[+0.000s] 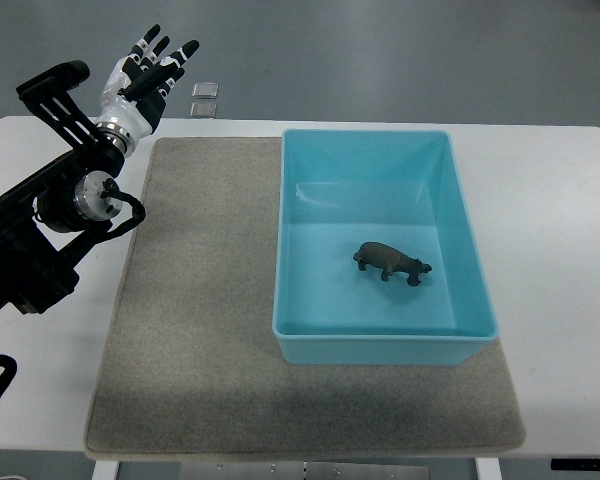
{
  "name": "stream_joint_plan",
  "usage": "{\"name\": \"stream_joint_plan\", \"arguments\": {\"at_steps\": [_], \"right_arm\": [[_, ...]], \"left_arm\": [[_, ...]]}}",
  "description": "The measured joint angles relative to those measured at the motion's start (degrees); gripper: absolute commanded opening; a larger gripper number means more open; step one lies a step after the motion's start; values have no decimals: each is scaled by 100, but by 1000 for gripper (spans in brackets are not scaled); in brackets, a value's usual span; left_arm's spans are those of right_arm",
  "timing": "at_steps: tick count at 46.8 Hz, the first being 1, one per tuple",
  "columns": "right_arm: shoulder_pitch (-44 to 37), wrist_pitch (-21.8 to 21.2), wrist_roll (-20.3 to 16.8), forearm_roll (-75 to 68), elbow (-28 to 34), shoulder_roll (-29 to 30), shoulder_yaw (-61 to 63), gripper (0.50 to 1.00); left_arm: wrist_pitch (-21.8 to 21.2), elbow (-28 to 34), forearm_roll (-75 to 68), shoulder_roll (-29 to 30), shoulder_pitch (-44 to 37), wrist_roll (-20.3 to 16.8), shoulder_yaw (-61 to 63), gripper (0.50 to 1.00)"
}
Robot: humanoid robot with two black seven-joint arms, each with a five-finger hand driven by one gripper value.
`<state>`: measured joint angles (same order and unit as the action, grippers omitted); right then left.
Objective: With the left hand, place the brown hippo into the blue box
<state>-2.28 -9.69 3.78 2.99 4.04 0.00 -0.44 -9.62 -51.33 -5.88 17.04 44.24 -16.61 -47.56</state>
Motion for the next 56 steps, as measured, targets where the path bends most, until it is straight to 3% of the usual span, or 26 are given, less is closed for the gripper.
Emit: {"name": "stream_joint_plan", "arguments": {"at_steps": [56], "right_arm": [[0, 1, 0, 0, 0, 0, 0, 936]], "left_arm": [[637, 167, 30, 10, -525, -1, -612, 999]]}}
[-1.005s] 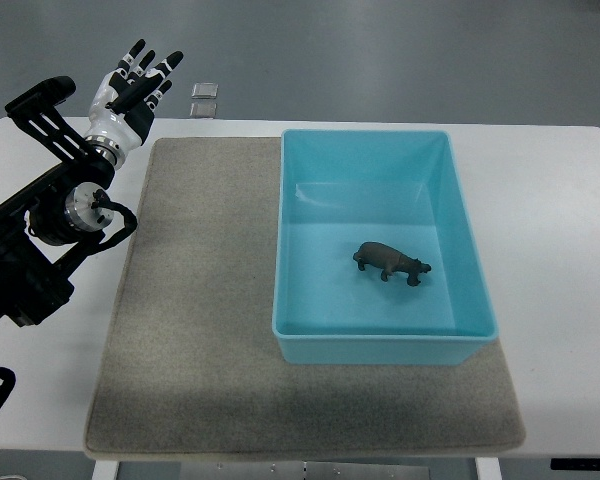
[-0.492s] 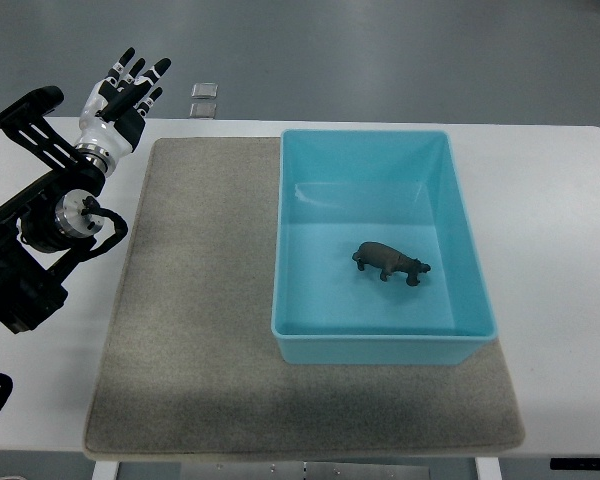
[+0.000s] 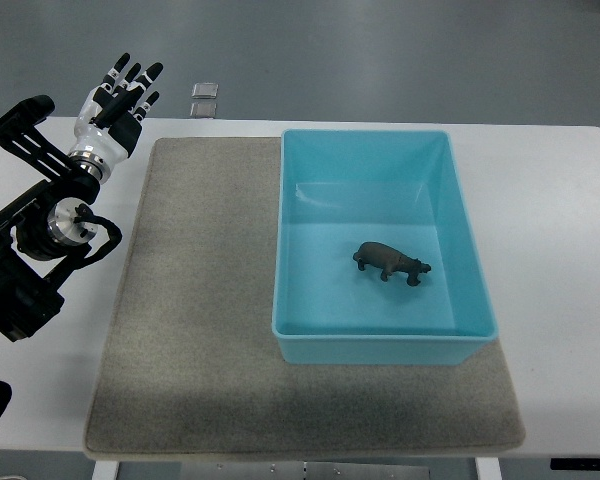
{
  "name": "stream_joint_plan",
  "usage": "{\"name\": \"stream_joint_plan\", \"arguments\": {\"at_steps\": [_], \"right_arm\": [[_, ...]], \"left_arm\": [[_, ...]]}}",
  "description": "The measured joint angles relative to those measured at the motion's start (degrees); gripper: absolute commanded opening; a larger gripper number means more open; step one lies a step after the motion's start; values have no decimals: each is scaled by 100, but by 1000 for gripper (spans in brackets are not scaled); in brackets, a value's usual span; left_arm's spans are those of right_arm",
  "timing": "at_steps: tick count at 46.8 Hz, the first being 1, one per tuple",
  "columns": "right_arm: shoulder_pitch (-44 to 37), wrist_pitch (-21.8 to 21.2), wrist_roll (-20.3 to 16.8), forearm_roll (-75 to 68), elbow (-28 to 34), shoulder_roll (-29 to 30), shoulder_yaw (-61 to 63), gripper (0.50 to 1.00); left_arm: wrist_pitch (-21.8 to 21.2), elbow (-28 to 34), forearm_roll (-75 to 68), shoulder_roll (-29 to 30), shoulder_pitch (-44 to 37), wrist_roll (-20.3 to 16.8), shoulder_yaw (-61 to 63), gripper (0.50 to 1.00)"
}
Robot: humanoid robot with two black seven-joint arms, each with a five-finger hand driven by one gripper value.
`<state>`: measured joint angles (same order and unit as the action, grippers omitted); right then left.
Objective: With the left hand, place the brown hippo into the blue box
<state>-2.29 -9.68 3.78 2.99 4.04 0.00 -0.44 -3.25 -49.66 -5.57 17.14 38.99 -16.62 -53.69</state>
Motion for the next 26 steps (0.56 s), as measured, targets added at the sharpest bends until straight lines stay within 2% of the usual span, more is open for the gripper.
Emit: {"name": "stream_joint_plan", "arguments": {"at_steps": [26], "right_arm": [[2, -41, -16, 19, 36, 0, 0, 936]], "left_arm": [[9, -18, 38, 61, -21, 1, -160, 999]]}}
